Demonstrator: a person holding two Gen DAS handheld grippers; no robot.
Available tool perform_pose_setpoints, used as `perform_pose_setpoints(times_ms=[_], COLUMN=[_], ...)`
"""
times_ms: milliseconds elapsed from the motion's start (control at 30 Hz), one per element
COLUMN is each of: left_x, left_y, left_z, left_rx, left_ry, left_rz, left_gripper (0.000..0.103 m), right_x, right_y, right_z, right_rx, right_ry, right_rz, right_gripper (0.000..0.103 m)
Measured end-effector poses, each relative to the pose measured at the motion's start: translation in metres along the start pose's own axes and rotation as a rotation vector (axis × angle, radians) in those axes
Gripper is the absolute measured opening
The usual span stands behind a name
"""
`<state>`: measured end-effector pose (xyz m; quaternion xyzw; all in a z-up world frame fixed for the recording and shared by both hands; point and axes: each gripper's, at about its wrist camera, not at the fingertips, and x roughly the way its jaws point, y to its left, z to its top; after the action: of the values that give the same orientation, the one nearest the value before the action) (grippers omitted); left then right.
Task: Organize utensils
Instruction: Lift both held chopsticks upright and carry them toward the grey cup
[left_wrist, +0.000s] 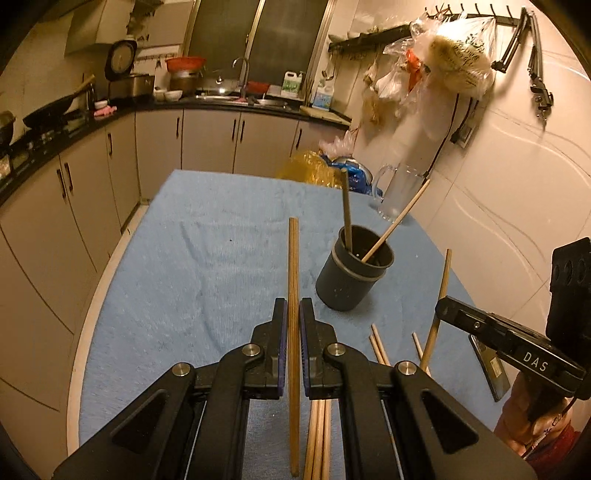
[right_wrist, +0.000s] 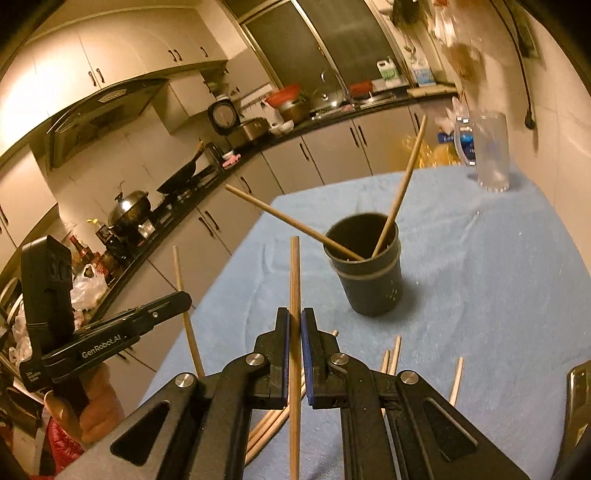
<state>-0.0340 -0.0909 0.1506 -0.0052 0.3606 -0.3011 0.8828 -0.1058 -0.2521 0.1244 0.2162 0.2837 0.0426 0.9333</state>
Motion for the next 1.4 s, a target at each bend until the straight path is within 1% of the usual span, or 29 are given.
perform_pose_setpoints(times_ms=[333, 567, 867, 1133, 1400], left_x=[-0.015, -0.023, -0.029, -0.039, -0.047], left_y=[-0.005, -0.009, -0.015, -0.028, -0.044], left_z=[0.001, 0.004, 0.009, 0.021, 0.051], left_rx=[0.001, -0.001, 0.007, 0.024, 0.016], left_ry=[-0.035, -0.053, -0.059, -0.079, -0.097], left_rz=[-0.006, -0.003, 0.0, -0.005, -0.05], left_gripper=[0.006, 0.006, 0.006, 0.006, 0.006], right_x=[-0.014, -0.026, -0.034, -0.052, -0.082], right_y=[0.004, -0.001, -0.006, -0.012, -0.022], right_z=[-0.001, 0.0, 0.003, 0.017, 0.048], right_rx=[0.0, 0.017, 0.033, 0.046, 0.054], right_ry=[-0.036, -0.07, -0.091, -0.139, -0.225], right_rz=[-0.001, 0.002, 0.008, -0.001, -0.027], right_gripper=[0.007, 0.007, 0.007, 0.007, 0.007])
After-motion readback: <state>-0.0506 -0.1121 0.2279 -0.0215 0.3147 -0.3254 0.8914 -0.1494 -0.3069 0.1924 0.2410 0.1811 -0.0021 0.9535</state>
